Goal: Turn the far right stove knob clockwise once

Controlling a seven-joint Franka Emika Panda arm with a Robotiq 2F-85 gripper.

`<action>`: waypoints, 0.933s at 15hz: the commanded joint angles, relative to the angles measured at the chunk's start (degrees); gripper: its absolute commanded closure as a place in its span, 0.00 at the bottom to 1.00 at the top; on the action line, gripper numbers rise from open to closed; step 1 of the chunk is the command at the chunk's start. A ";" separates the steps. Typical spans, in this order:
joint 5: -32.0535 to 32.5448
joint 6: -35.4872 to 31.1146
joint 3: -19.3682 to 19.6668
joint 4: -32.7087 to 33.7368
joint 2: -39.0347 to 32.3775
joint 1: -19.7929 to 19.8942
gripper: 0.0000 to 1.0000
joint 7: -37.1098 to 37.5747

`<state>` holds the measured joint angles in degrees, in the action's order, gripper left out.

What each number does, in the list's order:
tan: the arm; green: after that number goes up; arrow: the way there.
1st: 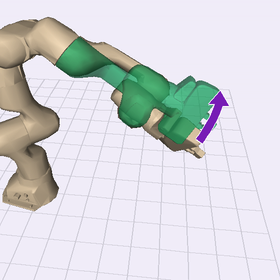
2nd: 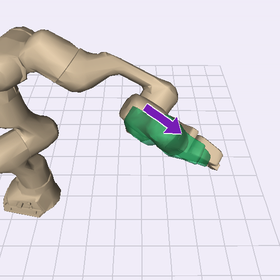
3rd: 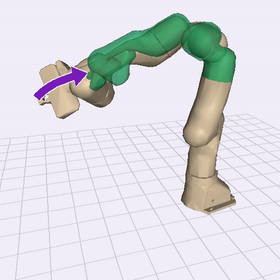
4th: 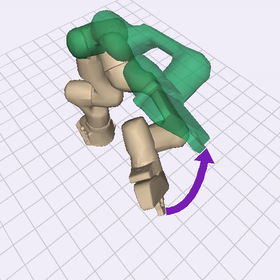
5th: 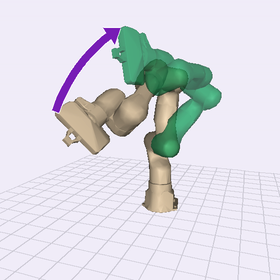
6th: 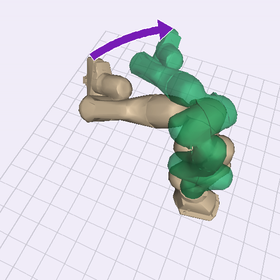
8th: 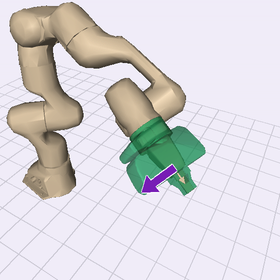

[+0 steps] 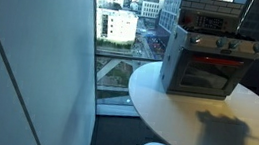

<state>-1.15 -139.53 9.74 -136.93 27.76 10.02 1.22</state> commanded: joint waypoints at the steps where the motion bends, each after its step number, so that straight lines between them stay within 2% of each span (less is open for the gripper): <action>1: -4.41 -3.60 1.15 1.35 -3.92 -2.01 0.00 -0.78; 14: -11.75 -8.08 1.78 7.17 -16.73 -3.81 0.00 -3.03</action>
<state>-10.40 -147.54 10.70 -133.18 14.33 7.05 0.47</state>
